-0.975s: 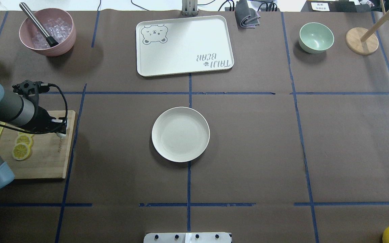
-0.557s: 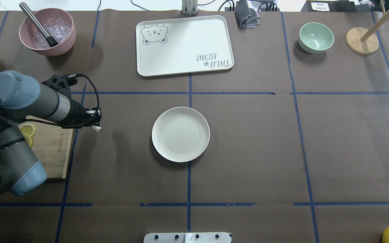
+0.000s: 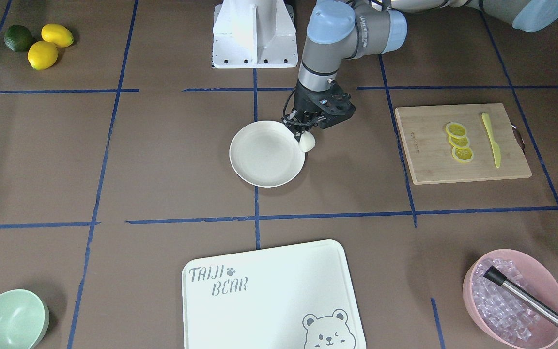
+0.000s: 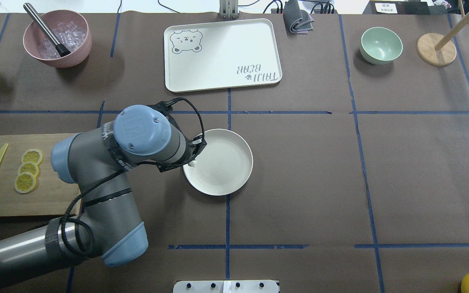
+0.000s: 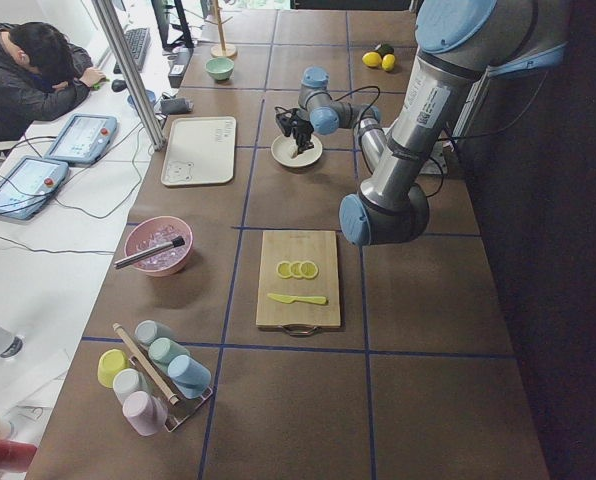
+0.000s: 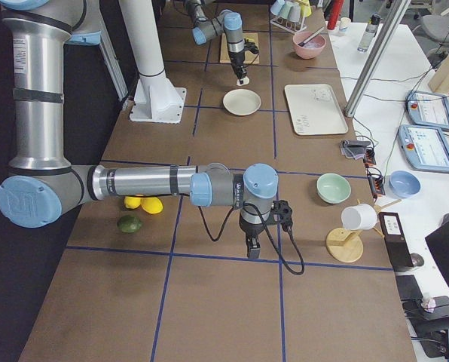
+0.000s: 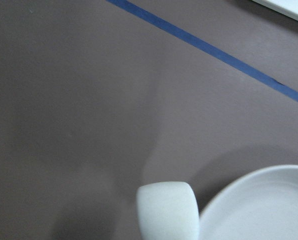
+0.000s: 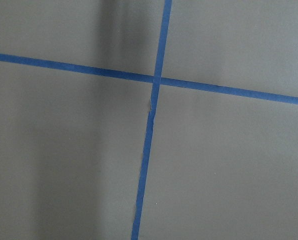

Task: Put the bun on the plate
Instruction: 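Carry the bun with the left gripper over the white plate and lower it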

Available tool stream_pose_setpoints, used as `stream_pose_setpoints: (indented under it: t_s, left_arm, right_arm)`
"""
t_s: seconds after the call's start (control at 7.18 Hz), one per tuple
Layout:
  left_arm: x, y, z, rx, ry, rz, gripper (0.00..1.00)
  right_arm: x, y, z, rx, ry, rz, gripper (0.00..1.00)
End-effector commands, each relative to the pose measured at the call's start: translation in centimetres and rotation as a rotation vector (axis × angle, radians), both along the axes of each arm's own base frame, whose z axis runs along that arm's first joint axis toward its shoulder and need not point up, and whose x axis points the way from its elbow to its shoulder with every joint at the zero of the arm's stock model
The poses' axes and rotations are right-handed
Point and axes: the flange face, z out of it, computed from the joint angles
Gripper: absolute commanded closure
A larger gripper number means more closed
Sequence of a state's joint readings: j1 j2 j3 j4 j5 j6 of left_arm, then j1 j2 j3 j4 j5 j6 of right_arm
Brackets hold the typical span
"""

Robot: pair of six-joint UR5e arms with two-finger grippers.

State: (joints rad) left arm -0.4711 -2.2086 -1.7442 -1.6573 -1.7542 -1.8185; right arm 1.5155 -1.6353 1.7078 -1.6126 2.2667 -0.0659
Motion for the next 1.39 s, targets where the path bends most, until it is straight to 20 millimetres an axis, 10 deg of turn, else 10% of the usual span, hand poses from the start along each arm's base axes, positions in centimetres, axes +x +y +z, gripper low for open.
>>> stream_pose_setpoints:
  t_s: [0.0,0.14,0.42,0.56,1.25]
  left_arm:
    - [6.7,-1.4,-3.0,-0.013,-0.039,-0.025,0.8]
    - [9.0,-2.5,-2.7,-0.023,-0.075,-0.02,0.74]
    - [9.2,-2.6,-2.1,-0.011,-0.091,-0.007,0.12]
    - [9.0,-2.4,-2.4,0.02,-0.093,0.028,0.01]
    - [7.4,-1.6,-3.8,0.051,-0.067,0.099,0.01]
  right_arm:
    - [0.0,0.4,0.2,-0.006,0.0,0.0,0.0]
    - [0.0,0.3,0.2,-0.005,0.0,0.0,0.0]
    - [0.0,0.3,0.2,-0.006,0.0,0.001,0.0]
    - [0.0,0.3,0.2,-0.006,0.0,0.001,0.0]
    - [-0.1,0.3,0.2,-0.007,0.0,0.001,0.0]
